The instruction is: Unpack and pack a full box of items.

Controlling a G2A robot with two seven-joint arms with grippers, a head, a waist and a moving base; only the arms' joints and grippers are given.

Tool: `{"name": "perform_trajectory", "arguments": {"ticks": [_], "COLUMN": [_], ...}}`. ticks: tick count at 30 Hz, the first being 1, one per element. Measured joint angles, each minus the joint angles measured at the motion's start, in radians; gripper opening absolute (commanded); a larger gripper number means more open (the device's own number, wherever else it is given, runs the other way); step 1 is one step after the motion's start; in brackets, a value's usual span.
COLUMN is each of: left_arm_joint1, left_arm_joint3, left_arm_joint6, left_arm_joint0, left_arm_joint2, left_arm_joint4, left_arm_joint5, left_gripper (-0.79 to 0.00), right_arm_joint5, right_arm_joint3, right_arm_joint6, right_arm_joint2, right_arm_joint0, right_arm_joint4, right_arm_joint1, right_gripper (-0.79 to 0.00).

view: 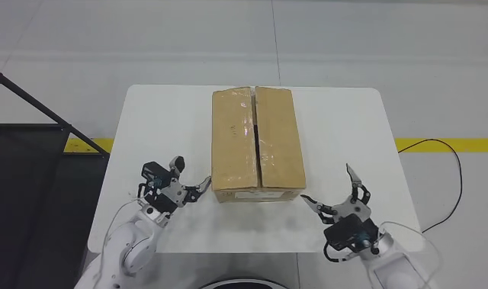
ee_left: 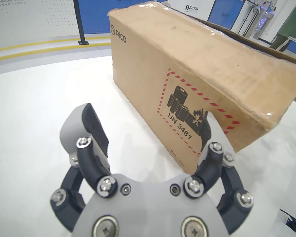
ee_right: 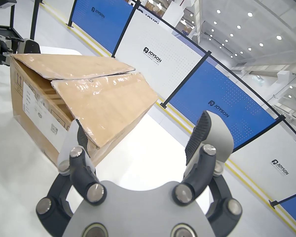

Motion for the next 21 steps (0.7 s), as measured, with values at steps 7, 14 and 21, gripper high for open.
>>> {"name": "perform_trajectory", "arguments": {"ticks": [7,14,21], "left_arm_joint1": [-0.006,-0.011,-0.018], "left_arm_joint3": [0.013,0.028,0.047], "left_arm_joint6": [-0.004,-0.01,-0.02], "left_arm_joint0": [-0.029,-0.055,-0.091], "left_arm_joint2": [0.05,0.088,0.126], "left_arm_joint4": [0.011,0.017,-0.002], "left_arm_joint5": [-0.01,-0.016,-0.02], "left_gripper": [0.0,0.0,0.0], "right_arm_joint5": [0.013,0.012,0.016], "right_arm_joint3": [0.008,0.016,0.023], "right_arm_joint6": [0.023,0.036,0.057], "right_arm_joint2": [-0.031,-0.039,-0.04], "right_arm_joint0": [0.016,0.025,0.025], "right_arm_joint4": [-0.032,-0.042,-0.074], "right_arm_joint1": [-0.001,-0.001,0.0], "right_gripper": [0.0,0.0,0.0]}}
